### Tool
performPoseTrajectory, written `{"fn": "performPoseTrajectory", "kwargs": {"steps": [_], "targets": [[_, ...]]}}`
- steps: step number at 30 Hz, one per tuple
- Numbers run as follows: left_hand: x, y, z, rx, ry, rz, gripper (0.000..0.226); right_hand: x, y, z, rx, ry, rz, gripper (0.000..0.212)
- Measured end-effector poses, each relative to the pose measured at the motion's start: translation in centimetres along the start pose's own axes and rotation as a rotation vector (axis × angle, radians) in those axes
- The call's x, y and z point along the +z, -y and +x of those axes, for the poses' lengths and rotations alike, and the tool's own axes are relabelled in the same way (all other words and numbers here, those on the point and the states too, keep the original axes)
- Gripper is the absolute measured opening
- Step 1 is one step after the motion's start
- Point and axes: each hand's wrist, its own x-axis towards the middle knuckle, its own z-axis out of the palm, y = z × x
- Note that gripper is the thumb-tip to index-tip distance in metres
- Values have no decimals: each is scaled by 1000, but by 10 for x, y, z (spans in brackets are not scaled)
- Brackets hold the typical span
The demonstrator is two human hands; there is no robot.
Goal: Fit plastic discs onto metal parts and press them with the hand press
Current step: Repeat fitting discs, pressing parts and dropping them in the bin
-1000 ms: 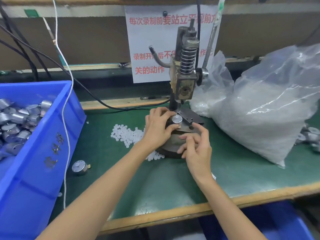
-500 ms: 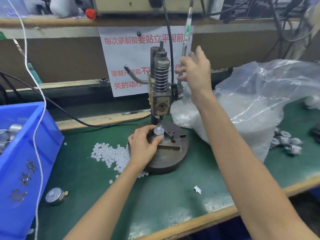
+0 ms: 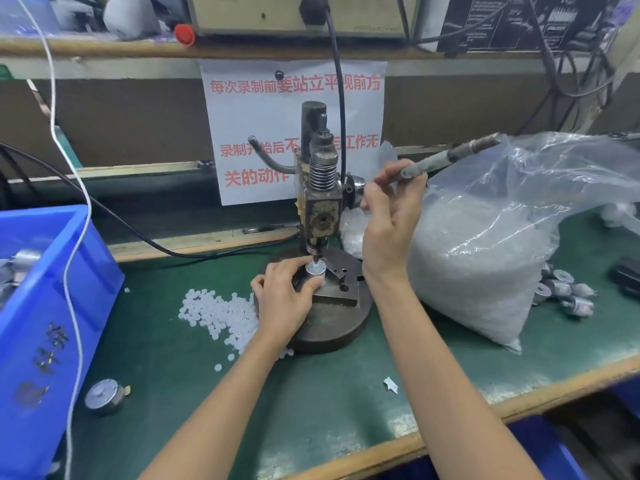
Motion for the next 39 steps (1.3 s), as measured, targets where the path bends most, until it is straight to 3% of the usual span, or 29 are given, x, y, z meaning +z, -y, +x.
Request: {"fn": "performPoseTrajectory", "kwargs": {"steps": [8,14,18,22,25,29,33,39], "targets": [[0,3,0,44,10,48,32,9,-8,11,27,-78,-14,24],[-1,3,1,45,32,48,33,18,-7,42,197,2,-98,44],[-1,4,1,57,27,47,34,-4,-11,17,218,11,-176,51],[-2,2,0,69,49,78,39,-35,-32,-47,377,-82,-231,31],[-6,-4,-5,59,-7,84,34,-53,-44,-86,621,35,-319,27],[-8,-27,-44,127,-79,27,32,-68,-39,-99,702,180,-197,20],[-1,-52,-91,151,-11,-56,38,-82,-25,-112,727,314,-253,25],[17,-92,-131,230,224,-95,36,-139,9,-136,710,166,-286,26]]}}
